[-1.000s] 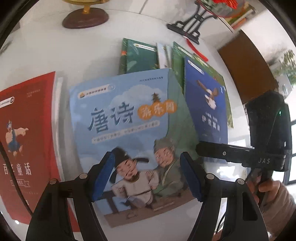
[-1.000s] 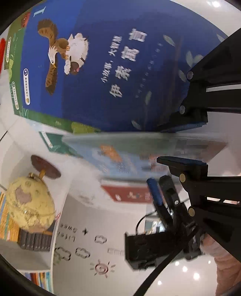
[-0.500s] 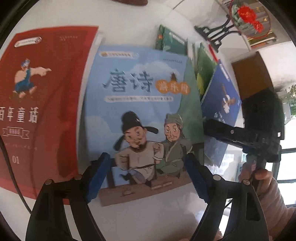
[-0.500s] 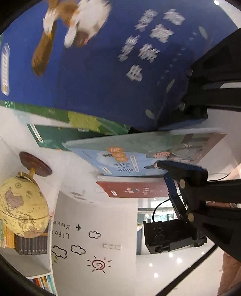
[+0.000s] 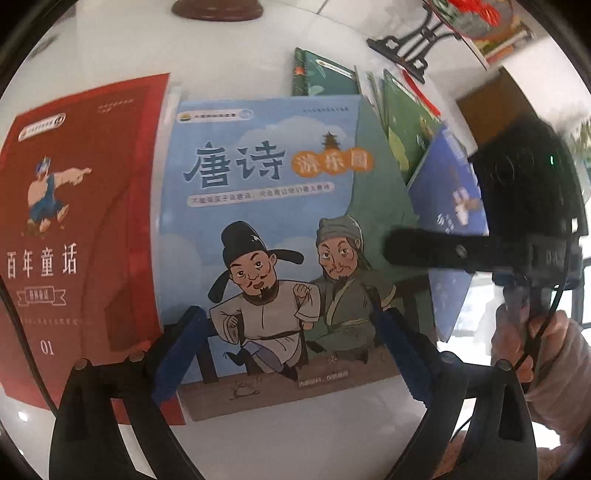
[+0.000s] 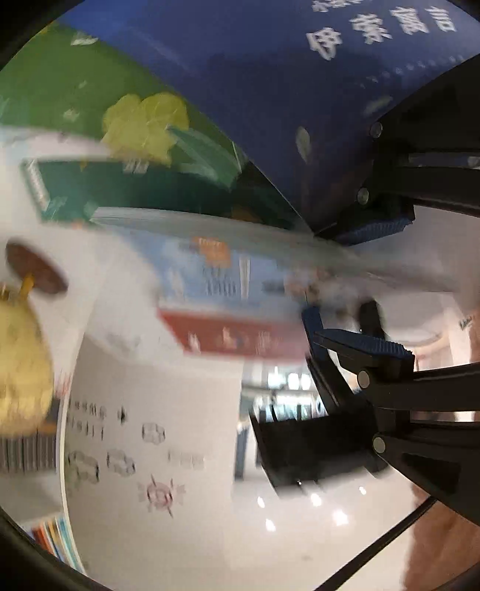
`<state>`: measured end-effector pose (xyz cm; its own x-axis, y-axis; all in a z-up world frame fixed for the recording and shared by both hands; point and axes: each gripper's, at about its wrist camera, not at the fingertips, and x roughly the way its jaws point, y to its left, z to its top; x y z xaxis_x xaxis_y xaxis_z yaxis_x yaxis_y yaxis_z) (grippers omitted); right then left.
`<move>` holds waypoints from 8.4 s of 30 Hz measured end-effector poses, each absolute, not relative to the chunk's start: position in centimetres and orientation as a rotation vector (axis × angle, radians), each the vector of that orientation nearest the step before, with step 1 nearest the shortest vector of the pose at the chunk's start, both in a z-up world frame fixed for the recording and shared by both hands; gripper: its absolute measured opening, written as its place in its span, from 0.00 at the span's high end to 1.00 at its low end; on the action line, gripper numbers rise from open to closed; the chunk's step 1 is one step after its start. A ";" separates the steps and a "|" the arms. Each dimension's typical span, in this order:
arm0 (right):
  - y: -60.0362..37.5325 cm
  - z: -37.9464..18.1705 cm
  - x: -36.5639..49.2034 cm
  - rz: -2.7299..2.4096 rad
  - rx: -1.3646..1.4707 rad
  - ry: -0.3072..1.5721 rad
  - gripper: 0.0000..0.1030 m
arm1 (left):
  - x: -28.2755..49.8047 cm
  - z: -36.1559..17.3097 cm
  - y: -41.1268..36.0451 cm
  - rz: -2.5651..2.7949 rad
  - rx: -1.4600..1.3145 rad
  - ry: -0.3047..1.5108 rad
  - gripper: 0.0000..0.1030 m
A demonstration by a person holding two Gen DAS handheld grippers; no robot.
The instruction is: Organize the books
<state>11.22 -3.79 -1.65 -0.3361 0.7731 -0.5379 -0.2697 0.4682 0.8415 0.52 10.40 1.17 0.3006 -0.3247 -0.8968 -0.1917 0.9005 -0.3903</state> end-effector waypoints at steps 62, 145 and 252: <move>-12.2 1.9 12.0 0.967 0.391 1.475 0.90 | 3.4 6.7 6.4 -0.152 -0.513 1.049 0.31; 1.1 4.6 6.3 1.223 0.293 1.319 0.85 | -2.8 6.9 14.4 -0.222 -0.525 1.048 0.21; -24.7 4.8 4.9 0.423 0.688 1.280 0.42 | 12.2 3.3 -1.0 -0.440 -0.125 1.355 0.21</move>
<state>4.93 -24.68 4.76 0.2524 0.6415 -0.7244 0.0835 0.7314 0.6768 12.24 -1.02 3.34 0.1464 -0.3760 -0.9150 0.2338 0.9119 -0.3373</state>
